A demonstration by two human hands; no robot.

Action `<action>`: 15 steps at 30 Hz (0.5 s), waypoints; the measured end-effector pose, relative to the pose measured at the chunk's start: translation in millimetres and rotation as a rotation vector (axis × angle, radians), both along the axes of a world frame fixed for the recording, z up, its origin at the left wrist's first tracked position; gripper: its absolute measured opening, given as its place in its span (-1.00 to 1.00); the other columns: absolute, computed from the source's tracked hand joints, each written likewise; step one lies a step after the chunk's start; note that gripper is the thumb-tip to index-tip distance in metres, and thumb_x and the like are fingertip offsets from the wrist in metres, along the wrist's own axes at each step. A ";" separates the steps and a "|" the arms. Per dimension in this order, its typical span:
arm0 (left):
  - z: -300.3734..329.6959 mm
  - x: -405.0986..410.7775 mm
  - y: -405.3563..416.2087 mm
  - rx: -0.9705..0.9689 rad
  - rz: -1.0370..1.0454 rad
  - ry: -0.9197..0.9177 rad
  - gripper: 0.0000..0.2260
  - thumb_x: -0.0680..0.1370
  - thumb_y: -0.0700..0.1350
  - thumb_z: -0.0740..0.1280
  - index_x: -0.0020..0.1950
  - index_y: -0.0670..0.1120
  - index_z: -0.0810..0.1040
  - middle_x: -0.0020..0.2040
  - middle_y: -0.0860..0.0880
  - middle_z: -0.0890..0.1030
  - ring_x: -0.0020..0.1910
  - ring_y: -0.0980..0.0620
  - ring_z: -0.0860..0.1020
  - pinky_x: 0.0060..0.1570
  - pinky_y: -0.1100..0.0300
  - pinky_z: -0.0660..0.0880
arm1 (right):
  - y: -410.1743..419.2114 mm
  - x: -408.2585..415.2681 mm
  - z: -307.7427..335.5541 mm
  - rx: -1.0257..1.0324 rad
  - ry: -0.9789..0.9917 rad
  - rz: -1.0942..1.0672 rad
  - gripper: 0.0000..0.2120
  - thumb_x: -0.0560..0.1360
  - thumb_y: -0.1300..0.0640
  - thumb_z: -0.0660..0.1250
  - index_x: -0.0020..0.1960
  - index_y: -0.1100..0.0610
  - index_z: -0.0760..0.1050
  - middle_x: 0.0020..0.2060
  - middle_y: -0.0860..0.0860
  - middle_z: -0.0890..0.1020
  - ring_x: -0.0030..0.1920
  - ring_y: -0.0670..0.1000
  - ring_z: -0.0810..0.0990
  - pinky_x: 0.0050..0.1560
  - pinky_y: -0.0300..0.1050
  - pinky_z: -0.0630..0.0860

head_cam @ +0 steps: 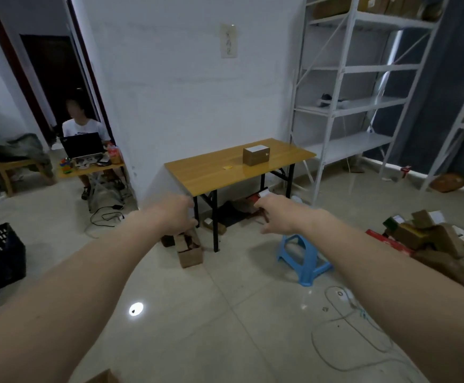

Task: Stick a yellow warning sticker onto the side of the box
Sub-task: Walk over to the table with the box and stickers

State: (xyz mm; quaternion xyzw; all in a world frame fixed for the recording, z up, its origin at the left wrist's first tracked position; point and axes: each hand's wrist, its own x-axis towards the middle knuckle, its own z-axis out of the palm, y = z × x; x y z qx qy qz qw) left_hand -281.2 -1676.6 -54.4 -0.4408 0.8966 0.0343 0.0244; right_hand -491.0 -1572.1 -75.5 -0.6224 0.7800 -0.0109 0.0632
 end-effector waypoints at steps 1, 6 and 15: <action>-5.1 -11.9 -12.4 0.009 -0.025 -0.011 -0.55 0.56 0.04 0.27 0.43 -0.04 0.32 0.38 -0.08 0.43 0.32 -0.09 0.43 0.19 0.09 0.42 | -13.7 -7.1 -2.3 0.006 -0.005 -0.004 -0.34 0.46 0.02 0.40 0.47 0.11 0.22 0.39 0.11 0.37 0.36 0.14 0.39 0.30 0.04 0.41; -31.4 -66.5 -78.2 0.052 -0.060 -0.005 -0.55 0.57 0.03 0.27 0.43 -0.03 0.32 0.34 -0.09 0.47 0.27 -0.09 0.46 0.16 0.05 0.49 | -87.6 -53.3 -17.4 0.022 -0.061 -0.032 -0.33 0.45 0.05 0.41 0.46 0.12 0.22 0.37 0.11 0.38 0.30 0.14 0.44 0.23 0.03 0.49; -24.9 -200.3 -240.4 0.014 -0.044 -0.018 -0.53 0.56 0.06 0.26 0.44 -0.03 0.30 0.42 -0.08 0.38 0.35 -0.12 0.40 0.24 0.04 0.42 | -232.7 -180.6 -15.4 0.006 -0.039 -0.038 -0.41 0.45 0.03 0.39 0.42 0.10 0.28 0.34 0.08 0.43 0.32 0.15 0.40 0.23 0.04 0.44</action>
